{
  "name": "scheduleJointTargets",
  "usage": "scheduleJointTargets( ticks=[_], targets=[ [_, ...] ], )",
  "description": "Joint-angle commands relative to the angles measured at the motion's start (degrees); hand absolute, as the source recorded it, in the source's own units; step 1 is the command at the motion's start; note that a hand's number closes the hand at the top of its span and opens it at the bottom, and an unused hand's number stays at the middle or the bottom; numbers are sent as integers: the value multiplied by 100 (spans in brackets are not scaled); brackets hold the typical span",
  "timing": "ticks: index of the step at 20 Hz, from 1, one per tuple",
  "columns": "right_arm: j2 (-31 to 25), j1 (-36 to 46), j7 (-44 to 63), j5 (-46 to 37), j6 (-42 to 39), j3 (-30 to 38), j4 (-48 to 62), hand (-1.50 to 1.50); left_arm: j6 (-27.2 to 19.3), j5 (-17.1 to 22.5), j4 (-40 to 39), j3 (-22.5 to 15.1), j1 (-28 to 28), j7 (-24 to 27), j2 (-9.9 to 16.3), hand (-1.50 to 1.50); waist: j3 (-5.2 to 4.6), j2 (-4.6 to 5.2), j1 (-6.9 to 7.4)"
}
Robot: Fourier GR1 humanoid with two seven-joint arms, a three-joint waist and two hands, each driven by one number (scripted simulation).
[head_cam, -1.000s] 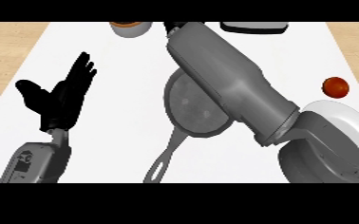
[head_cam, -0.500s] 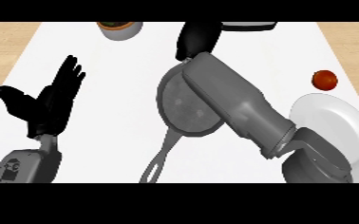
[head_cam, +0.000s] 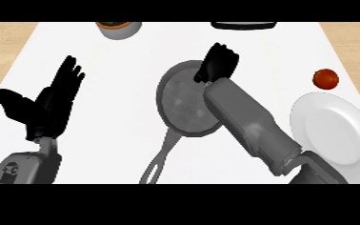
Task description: Pick the eggplant from the plate and place it in the pan
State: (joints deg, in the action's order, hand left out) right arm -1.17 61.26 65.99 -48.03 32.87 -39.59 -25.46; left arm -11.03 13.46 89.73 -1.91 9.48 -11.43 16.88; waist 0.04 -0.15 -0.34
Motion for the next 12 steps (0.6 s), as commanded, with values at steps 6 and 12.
scheduleJointTargets(
  ticks=[6, 12],
  targets=[
    [112, -1054, 382, 313, 1589, 790, -138, -150, -9, -136, -235, -55, -58, 304, -192, 0, -4, 37, 42],
    [34, -1439, 16, -180, 2844, 910, -818, -150, -33, -69, -167, 47, 0, 149, -176, 0, -7, -51, -178]
  ],
)
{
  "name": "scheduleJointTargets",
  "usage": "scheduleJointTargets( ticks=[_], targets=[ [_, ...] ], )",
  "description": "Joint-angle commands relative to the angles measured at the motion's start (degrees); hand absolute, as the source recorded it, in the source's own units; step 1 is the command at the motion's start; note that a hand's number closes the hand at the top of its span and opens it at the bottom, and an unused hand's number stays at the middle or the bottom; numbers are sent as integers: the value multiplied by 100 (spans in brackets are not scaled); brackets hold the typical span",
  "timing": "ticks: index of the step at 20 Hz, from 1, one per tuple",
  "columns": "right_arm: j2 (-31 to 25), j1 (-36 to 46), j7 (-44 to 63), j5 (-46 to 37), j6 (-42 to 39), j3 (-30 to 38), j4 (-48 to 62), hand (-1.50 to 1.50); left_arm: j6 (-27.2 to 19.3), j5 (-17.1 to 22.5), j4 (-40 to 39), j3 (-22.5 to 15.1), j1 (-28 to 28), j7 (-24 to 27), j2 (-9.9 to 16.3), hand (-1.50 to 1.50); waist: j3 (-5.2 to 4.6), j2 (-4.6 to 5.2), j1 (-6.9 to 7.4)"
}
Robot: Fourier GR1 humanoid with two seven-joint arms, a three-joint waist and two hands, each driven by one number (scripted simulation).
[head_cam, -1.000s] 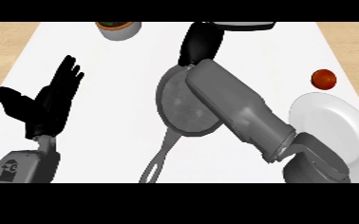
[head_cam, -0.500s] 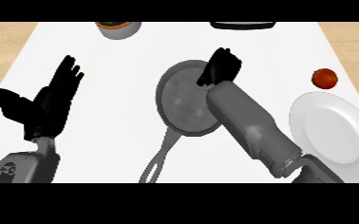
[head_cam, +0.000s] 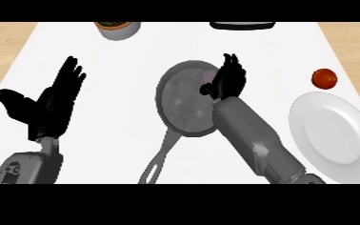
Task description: Pick the eggplant from the plate and place it in the pan
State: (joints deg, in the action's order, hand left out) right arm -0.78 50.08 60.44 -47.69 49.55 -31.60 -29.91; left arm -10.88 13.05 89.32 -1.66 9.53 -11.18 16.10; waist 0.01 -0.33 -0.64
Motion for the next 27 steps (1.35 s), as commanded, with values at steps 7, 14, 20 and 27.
scheduleJointTargets(
  ticks=[7, 14, 20, 27],
  targets=[
    [74, -1196, 500, -521, 2584, 436, -1626, -150, 46, 72, 59, 210, -383, 56, 100, 0, -3, -127, -280],
    [76, -2969, -74, -849, 2970, -144, -3855, -150, 39, 80, 181, 281, -496, 42, 134, 0, -2, -147, -386],
    [-152, -5240, -552, -1577, 2895, -995, -5678, -150, 38, 134, 328, 332, -366, -144, 177, 0, -6, -95, -339],
    [-96, -7452, -928, -2800, 2526, -1301, -7556, -150, 224, 109, 157, 314, -112, -165, 139, 0, -5, 10, -61]
  ],
)
